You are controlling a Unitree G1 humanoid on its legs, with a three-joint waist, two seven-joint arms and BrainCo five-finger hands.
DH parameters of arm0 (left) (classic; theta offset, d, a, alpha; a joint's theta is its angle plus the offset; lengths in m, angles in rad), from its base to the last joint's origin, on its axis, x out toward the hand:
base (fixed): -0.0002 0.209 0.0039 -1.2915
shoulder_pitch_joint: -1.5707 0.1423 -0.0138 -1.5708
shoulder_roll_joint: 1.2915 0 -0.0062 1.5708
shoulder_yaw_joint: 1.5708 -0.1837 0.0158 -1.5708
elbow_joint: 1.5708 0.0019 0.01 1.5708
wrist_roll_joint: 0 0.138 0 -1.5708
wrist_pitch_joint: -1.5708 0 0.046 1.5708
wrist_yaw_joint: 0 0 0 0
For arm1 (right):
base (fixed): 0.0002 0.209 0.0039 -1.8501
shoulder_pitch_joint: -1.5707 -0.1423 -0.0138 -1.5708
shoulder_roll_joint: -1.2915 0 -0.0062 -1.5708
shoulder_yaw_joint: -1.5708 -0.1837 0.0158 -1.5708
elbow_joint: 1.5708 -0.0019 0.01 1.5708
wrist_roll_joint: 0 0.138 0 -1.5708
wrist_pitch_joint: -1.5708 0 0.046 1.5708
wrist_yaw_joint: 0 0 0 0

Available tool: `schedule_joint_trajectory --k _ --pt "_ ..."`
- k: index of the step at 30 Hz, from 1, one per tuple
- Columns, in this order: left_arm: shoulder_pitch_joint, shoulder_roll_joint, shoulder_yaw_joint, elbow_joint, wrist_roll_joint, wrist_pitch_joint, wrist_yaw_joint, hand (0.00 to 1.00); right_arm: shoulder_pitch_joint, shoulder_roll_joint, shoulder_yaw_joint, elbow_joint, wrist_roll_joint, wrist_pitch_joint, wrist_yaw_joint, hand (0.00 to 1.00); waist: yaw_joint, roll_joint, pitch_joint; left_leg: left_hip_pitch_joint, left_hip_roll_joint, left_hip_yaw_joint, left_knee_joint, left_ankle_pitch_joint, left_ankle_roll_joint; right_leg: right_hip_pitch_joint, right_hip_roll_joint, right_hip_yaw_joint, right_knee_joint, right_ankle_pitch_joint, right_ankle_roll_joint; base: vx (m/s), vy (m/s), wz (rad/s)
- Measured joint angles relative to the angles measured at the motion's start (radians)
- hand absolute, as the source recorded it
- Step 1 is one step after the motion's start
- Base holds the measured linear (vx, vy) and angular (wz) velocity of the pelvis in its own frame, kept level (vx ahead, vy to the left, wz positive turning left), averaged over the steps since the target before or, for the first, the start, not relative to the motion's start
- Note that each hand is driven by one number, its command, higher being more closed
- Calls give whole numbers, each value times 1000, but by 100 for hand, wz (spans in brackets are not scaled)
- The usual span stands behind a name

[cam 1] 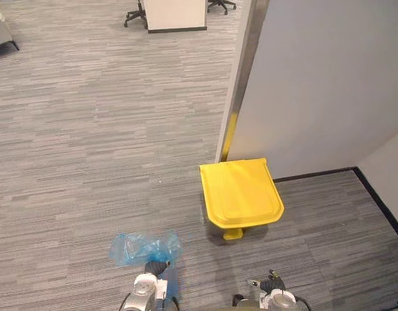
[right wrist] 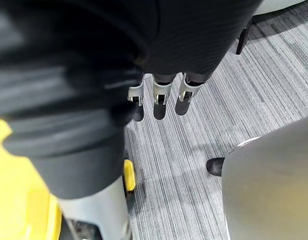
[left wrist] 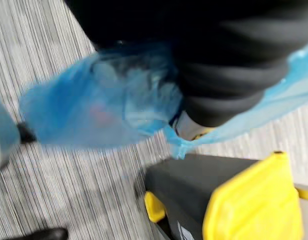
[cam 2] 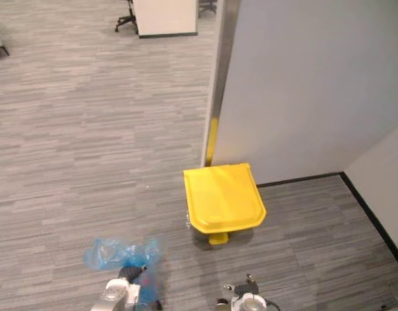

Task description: Gather rubbish on tea table into small bin, then transfer packed bag to large trash can.

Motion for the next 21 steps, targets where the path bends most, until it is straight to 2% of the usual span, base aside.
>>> schedule_joint_trajectory --k 4,10,11,12,14,15,16,17,19,20,21 --pt "19 8 -15 19 0 0 0 100 -7 -27 7 37 -1 0 1 0 1 24 -14 24 7 0 -49 12 -8 1 20 23 -18 14 -13 63 -26 -17" --pt "36 7 -14 54 0 0 0 100 -15 -52 23 47 -2 1 2 0 1 21 -13 39 5 -1 -65 11 -6 -10 26 64 -43 55 -15 5 11 -27" --pt "37 6 -13 54 -1 0 -1 100 -18 -52 22 47 -2 1 2 0 1 21 -11 36 4 -1 -64 5 2 -35 25 66 -4 51 -13 -45 41 -18" --pt "37 5 -13 54 -1 0 -1 100 -22 -54 21 47 -2 1 3 0 3 22 -6 36 4 -3 -64 0 9 -61 24 68 45 41 -12 -74 47 -20" --pt "29 -1 -12 51 -2 0 -1 100 -37 -54 12 29 0 0 5 0 4 19 22 50 -5 -7 -48 -27 24 -176 3 68 309 4 8 -107 42 -15" --pt "27 -1 -12 40 -3 0 -1 100 -35 -51 6 -3 0 -2 6 0 2 10 40 72 -13 -19 -30 -67 30 -250 -29 52 506 7 8 -107 33 0" --pt "25 -4 -10 31 -3 0 -1 100 -33 -49 4 -13 0 -5 6 0 0 5 49 82 -21 -29 -15 -84 36 -281 -46 44 588 11 2 -86 42 11" --pt "26 -3 4 23 -4 0 0 100 -30 -45 -2 -40 0 -8 7 0 -4 -7 57 103 -24 -40 37 -124 46 -344 -73 11 718 -31 -7 13 42 16" --pt "24 -4 25 23 -7 0 2 100 -24 -42 -4 -45 0 -11 7 0 -2 -15 62 102 -11 -48 86 -161 54 -389 -74 -60 680 -60 -22 46 36 12" --pt "23 -3 25 24 -11 1 4 100 -26 -40 -4 -45 0 -14 7 0 -2 -16 64 104 -7 -50 92 -169 53 -405 -69 -98 592 -50 -22 123 -9 15" --pt "16 -5 22 24 -12 2 3 100 -34 -35 -18 -45 0 -14 6 0 -3 -18 68 107 -2 -59 107 -181 52 -419 -56 -150 396 6 -25 274 -64 25"
